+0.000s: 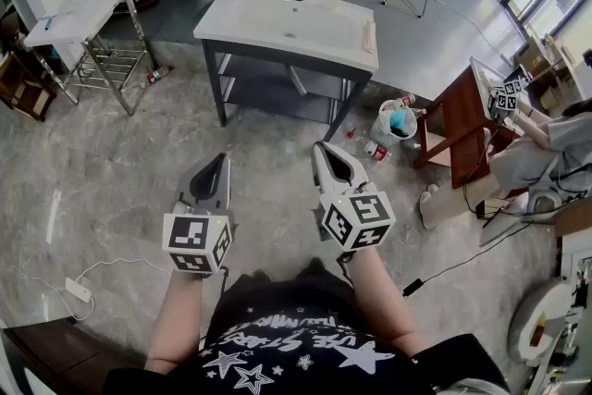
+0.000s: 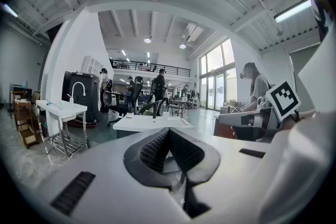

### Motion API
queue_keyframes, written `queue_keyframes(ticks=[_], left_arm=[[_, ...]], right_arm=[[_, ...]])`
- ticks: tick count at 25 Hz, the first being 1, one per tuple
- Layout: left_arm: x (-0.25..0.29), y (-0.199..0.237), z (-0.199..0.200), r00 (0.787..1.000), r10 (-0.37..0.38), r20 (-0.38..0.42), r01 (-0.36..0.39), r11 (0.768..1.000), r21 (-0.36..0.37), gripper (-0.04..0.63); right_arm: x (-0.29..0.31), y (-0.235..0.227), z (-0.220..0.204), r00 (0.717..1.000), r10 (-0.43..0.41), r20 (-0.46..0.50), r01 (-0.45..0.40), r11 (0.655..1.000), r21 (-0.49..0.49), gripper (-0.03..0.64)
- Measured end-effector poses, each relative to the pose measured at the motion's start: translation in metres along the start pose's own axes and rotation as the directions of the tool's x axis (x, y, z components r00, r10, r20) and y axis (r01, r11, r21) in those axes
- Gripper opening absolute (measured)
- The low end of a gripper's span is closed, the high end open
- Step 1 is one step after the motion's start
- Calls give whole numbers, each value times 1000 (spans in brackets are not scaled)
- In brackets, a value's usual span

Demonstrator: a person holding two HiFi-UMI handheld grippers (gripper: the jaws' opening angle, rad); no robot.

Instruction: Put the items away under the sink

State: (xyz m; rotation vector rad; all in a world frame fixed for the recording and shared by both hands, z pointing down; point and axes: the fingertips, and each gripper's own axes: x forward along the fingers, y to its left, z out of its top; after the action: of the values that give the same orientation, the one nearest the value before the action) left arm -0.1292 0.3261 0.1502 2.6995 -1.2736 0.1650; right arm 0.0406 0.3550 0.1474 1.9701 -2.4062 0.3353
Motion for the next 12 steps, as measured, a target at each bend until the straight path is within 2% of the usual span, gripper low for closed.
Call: queue_keyframes(ticks=[12], left_arm=[[-16, -12, -6, 999, -32, -8, 32, 999, 13, 9]], right_arm=[[-8, 11, -12, 1000, 16, -20, -16, 1000, 2, 3]])
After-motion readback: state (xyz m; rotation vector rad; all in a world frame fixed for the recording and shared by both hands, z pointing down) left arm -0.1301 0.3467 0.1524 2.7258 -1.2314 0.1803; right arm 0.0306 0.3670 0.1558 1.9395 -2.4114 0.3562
